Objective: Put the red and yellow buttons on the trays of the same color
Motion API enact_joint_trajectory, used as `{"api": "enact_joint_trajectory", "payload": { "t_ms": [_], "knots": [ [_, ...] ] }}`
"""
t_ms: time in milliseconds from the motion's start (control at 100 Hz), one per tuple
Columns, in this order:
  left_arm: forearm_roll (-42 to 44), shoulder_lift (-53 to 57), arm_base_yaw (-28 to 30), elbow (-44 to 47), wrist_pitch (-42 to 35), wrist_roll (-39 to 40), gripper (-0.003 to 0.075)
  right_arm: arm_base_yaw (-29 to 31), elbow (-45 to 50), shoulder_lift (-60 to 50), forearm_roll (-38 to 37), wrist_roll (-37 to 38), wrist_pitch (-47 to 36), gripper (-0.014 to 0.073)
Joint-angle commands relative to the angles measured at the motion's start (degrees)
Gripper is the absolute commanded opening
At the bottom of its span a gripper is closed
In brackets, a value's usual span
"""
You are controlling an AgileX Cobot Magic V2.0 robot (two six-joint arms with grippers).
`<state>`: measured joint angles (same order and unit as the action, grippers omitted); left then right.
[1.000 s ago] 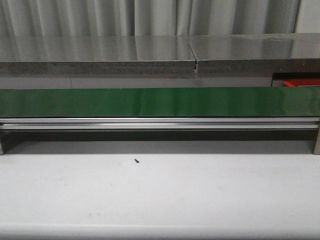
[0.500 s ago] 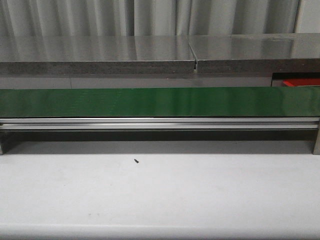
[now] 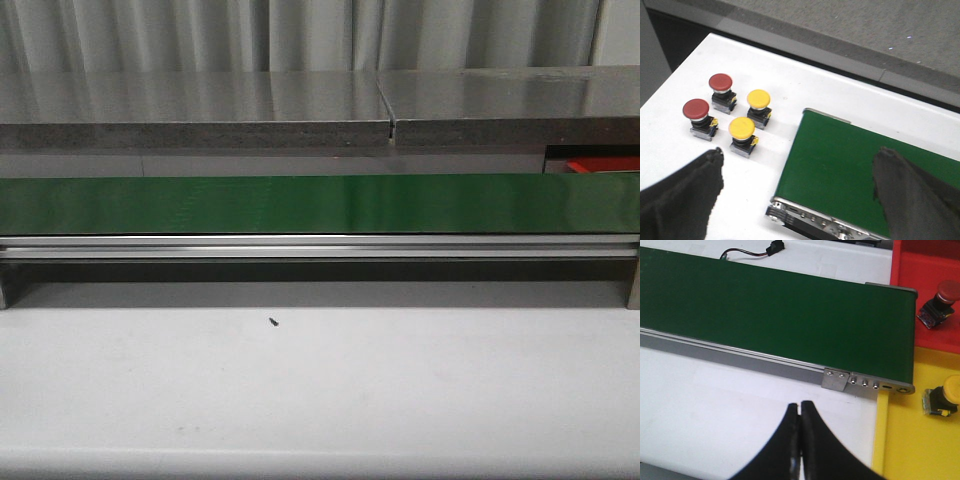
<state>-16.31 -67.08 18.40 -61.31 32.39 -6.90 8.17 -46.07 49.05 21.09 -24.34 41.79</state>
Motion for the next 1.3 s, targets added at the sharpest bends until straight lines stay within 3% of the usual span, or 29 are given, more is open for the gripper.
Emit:
{"api": "enact_joint_trajectory", "payload": {
  "t_ms": [0,500,1290],
  "knots": [
    [-1.37,-5.05,1.58,-5.31,-2.04,0.58,0.0589,-0.05,-1.33,-0.25,0.97,-0.41,-2.88,-0.0117],
    [-1.40,-32.05,2.94,-21.04,0.86,0.58,0.0589,-0.05,-1.33,-0.25,0.97,-0.41,-2.88,-0.0117],
    [-1.88,-45.54,6.19,-25.52,-2.71,2.14,0.0589,-0.05,-1.33,-0.25,0.97,-0.41,-2.88,-0.0117]
  ]
}}
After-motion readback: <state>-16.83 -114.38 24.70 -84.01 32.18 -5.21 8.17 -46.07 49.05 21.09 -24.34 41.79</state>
